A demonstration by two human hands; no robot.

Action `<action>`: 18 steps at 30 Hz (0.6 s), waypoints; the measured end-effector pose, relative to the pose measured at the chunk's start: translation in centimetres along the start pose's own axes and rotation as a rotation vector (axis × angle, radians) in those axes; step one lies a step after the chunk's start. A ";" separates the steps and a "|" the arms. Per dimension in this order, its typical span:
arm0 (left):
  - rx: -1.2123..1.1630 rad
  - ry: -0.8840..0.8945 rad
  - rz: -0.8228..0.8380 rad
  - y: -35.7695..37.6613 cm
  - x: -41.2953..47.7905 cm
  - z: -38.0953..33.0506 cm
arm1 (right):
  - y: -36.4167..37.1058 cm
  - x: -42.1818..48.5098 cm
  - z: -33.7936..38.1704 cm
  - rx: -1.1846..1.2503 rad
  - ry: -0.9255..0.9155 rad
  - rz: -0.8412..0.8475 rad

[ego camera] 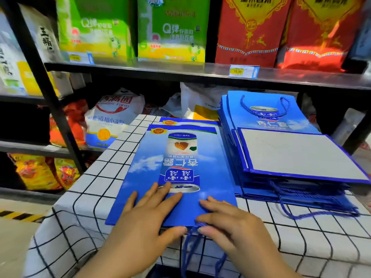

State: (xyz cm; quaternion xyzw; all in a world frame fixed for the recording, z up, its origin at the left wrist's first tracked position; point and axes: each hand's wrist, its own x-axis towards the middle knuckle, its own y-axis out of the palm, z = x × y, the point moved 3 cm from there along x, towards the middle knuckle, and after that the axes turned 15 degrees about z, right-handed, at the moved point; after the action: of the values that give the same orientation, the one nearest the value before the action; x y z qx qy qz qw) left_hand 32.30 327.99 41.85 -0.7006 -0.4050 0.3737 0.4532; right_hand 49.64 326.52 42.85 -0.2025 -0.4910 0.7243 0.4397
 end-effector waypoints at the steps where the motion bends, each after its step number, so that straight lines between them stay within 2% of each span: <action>1: -0.152 0.016 0.011 -0.1 -0.4 -0.2 | -0.2 0.0 0.0 0.106 0.025 -0.020; 3: -0.420 0.092 -0.037 -0.7 -1.0 -0.6 | -0.5 -0.1 -0.3 0.172 0.071 -0.076; 4: -0.472 0.120 -0.047 -0.7 -1.2 -0.7 | -0.7 0.0 -0.3 0.187 0.078 -0.097; 8: -0.330 0.101 -0.034 0.1 -1.4 -2.1 | -1.5 0.4 -0.2 0.348 0.127 -0.224; 18: -0.169 0.003 -0.202 -0.1 -1.0 -3.9 | -1.4 0.4 -0.3 0.514 0.262 -0.310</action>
State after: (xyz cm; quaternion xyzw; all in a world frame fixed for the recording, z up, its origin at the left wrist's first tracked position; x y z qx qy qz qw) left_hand 35.37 325.86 43.30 -0.6923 -0.5030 0.2898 0.4286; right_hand 50.25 327.18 44.00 -0.0994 -0.2562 0.7167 0.6409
